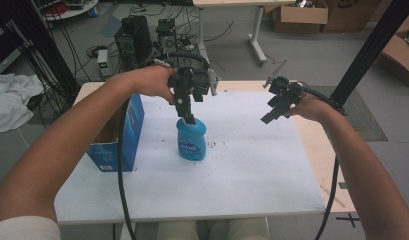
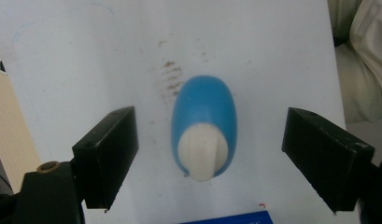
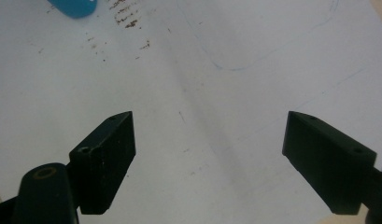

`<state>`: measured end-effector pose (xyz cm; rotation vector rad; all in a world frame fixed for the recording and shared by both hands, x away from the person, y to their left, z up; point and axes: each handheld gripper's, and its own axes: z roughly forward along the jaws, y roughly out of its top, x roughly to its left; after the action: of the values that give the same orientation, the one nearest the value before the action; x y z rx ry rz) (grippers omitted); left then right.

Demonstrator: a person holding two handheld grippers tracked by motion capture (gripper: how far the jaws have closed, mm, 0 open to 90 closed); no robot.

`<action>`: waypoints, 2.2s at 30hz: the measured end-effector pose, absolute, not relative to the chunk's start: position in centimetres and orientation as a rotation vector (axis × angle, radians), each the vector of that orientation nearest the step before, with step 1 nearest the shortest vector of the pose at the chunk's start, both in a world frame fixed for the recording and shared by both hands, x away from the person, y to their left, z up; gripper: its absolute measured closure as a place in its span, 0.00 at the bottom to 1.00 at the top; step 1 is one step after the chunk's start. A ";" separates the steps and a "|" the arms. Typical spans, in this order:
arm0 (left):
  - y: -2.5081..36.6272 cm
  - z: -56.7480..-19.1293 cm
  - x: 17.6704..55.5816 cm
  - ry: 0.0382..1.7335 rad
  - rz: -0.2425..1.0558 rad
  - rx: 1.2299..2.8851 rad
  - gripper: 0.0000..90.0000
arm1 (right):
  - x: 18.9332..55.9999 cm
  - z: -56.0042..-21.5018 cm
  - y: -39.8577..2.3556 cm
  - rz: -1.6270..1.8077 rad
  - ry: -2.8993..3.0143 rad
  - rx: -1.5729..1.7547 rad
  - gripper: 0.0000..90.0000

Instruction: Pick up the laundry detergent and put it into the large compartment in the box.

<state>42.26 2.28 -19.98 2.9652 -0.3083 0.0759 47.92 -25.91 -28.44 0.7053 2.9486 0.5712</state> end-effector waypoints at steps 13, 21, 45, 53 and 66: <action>2.3 -21.9 42.7 -0.341 0.079 3.000 0.21 | 48.1 -28.5 -26.0 0.568 2.949 0.720 0.19; 2.4 -23.0 42.7 -0.356 0.097 3.033 0.21 | 48.2 -28.7 -26.0 0.566 2.952 0.725 0.19; 2.1 -25.3 42.6 -0.377 0.092 3.070 0.21 | 48.2 -28.8 -26.1 0.570 2.953 0.728 0.19; 2.4 -26.4 42.7 -0.363 0.079 3.075 0.22 | 48.2 -28.8 -26.1 0.572 2.954 0.728 0.19; 2.4 -27.8 42.9 -0.357 0.063 3.084 0.22 | 48.1 -28.7 -26.3 0.574 2.949 0.732 0.19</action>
<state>42.87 2.42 -27.83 3.0845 -0.3567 0.0633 48.07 -26.30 -28.66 0.7325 2.9491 0.5739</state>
